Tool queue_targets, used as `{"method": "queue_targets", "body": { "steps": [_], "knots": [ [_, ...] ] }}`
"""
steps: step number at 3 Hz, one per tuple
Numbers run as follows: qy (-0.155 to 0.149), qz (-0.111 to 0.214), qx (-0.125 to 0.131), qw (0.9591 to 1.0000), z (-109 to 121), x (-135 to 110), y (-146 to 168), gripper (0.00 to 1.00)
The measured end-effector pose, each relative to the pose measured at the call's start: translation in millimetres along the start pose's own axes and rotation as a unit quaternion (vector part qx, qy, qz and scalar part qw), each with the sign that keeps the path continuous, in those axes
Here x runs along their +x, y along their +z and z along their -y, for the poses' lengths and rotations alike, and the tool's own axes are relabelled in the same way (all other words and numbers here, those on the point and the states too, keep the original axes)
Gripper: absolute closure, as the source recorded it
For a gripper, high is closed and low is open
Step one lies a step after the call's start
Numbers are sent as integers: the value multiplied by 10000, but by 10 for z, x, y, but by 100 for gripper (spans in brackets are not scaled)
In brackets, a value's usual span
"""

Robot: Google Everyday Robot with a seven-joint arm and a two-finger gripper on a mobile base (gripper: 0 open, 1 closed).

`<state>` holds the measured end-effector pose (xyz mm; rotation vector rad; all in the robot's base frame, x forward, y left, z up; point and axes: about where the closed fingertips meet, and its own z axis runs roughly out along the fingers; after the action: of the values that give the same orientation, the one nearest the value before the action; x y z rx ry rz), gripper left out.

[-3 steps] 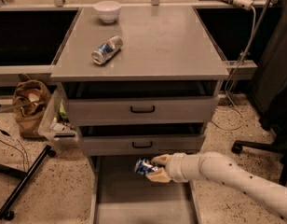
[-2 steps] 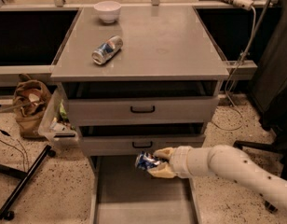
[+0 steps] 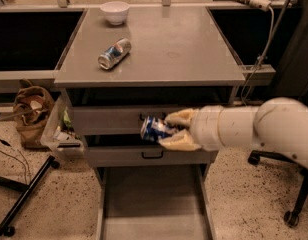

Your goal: Pick pepsi can from bottom drawer and place on counter

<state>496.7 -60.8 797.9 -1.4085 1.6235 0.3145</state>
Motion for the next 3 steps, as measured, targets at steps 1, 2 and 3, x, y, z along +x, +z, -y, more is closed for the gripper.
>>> {"method": "queue_targets", "body": {
  "steps": [1, 2, 3],
  "knots": [
    [-530, 332, 338, 9975, 634, -695, -306, 100],
    [-530, 332, 338, 9975, 635, -695, -306, 100],
    [-891, 236, 528, 9943, 956, -849, -448, 100]
  ]
}}
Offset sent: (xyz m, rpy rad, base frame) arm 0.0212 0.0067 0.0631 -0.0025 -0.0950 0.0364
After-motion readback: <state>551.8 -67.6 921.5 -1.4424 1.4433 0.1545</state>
